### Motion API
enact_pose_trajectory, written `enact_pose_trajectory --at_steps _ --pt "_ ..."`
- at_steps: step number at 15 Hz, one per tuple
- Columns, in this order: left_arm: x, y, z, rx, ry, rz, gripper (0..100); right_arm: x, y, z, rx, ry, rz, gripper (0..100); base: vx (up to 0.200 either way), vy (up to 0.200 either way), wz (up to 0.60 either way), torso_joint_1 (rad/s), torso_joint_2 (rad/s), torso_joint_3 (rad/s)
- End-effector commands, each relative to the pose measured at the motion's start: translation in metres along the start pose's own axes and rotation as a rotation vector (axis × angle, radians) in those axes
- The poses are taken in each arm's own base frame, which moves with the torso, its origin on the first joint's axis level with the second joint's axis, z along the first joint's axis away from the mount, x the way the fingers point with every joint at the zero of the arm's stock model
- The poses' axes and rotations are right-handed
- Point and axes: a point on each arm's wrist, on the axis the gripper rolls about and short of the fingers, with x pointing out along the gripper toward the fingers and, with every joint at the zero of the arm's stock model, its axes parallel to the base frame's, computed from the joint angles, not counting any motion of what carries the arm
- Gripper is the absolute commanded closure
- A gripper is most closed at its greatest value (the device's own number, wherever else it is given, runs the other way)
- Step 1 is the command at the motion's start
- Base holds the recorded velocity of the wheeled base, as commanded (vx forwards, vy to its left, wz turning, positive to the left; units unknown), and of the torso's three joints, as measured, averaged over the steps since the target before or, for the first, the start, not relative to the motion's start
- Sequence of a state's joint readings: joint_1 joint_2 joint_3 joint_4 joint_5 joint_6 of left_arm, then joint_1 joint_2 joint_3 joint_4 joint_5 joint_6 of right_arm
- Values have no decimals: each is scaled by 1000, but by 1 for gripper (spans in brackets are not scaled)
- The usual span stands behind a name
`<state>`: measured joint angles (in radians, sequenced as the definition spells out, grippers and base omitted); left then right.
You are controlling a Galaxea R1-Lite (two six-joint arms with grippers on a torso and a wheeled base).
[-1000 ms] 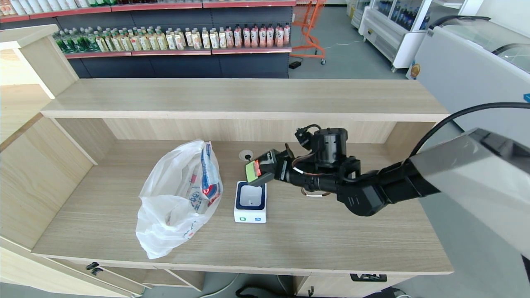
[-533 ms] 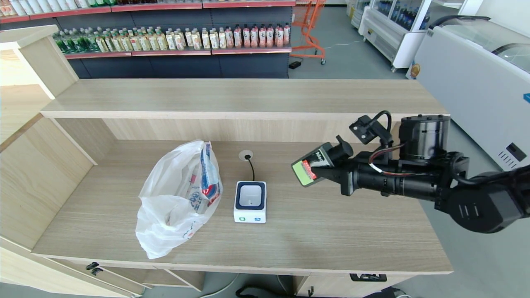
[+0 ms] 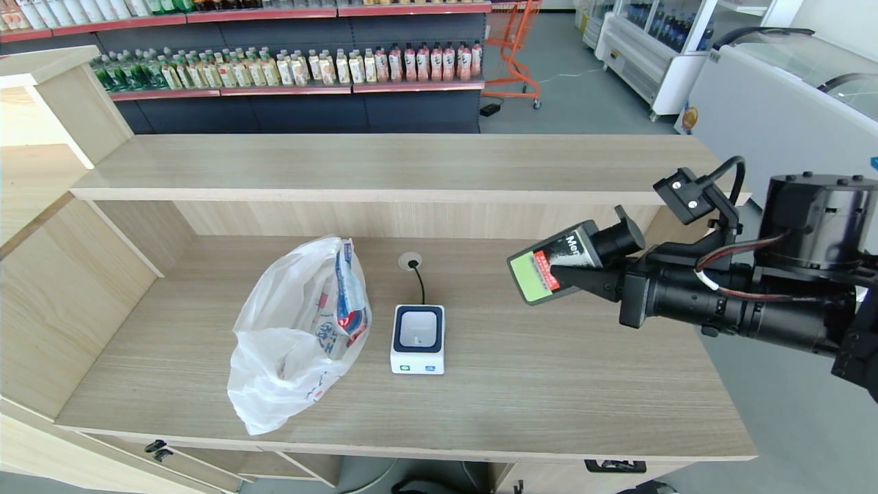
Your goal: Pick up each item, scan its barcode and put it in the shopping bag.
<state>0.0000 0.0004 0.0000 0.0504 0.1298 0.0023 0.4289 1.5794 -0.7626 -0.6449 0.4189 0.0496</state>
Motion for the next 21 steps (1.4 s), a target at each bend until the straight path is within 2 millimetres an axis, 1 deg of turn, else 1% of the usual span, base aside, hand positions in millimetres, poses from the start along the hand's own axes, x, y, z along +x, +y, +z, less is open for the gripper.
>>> enact_pose_trajectory --at_steps 1,4,6,9,15,18,19,21 --pt "0 0 0 -1 0 -1 0 -11 11 7 31 -31 24 100 0 200 0 7 12 2" --pt "0 0 0 -2 1 -1 0 -16 16 10 99 -41 36 100 0 200 0 6 6 -1" --pt "0 0 0 -1 0 -1 0 -18 16 7 117 -11 34 100 0 200 0 0 0 5" --pt "0 0 0 -1 1 -1 0 -14 14 0 129 17 31 100 0 200 0 5 1 2" --pt "0 0 0 3 1 -1 0 5 5 -17 157 87 13 100 0 200 0 2 2 2" --pt "0 0 0 1 1 -1 0 18 -3 -33 154 144 0 100 0 200 0 2 4 1" --pt "0 0 0 1 0 -1 0 21 -8 -38 128 162 -10 100 0 0 0 0 0 0" --pt "0 0 0 1 0 1 0 25 -12 -44 93 181 -24 100 0 0 0 0 0 0"
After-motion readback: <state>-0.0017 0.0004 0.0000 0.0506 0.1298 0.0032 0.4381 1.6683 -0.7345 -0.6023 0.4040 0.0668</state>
